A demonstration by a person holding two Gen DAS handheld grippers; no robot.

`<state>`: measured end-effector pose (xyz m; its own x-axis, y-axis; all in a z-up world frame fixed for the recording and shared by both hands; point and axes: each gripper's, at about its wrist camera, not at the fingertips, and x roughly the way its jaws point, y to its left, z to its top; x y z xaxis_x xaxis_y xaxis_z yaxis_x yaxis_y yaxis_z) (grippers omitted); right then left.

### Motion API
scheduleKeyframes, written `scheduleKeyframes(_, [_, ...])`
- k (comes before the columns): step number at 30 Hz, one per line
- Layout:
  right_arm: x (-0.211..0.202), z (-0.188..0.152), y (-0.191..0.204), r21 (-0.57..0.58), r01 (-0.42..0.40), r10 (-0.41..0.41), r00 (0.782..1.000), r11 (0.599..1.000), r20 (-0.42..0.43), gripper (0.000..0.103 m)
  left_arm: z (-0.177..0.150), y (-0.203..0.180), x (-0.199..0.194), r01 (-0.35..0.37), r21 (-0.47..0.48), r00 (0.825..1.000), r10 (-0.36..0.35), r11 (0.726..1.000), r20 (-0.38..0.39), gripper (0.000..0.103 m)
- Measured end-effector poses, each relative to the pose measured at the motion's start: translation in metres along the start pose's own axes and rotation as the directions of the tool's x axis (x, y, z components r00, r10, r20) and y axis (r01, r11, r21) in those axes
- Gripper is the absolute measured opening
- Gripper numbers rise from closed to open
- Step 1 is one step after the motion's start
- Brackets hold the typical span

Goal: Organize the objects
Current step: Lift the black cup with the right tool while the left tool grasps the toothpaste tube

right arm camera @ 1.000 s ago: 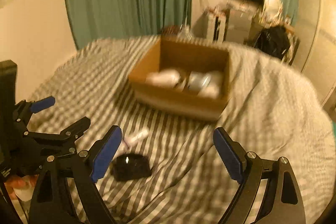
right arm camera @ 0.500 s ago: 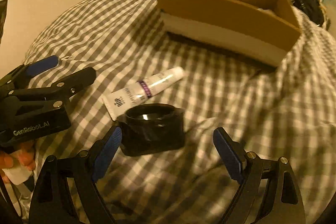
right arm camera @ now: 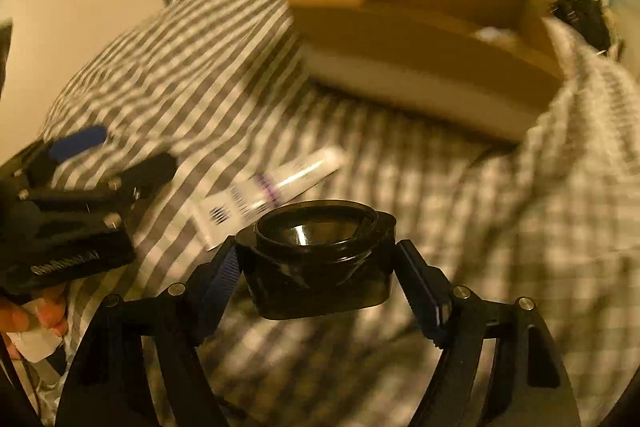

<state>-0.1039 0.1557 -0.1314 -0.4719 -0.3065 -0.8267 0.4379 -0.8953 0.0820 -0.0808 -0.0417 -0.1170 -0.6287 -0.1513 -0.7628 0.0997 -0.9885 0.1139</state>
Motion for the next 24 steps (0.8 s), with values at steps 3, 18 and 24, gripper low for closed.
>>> scheduleKeyframes(3, [-0.021,0.009,-0.015,0.024,0.066,-0.067,0.996,0.998,0.054,0.076,0.004,-0.011,0.001,0.002,0.031,1.0,-0.002,1.0,0.006,0.102])
scheduleKeyframes(18, [-0.037,0.023,-0.067,0.094,0.135,-0.146,0.982,0.986,0.122,0.076,0.005,-0.1,0.047,0.189,0.214,0.981,-0.172,0.958,-0.094,0.078])
scheduleKeyframes(24, [-0.032,0.014,-0.074,0.123,0.099,-0.112,0.988,0.987,0.108,0.076,0.0,-0.107,0.066,0.22,0.224,0.969,-0.185,0.95,-0.166,0.035])
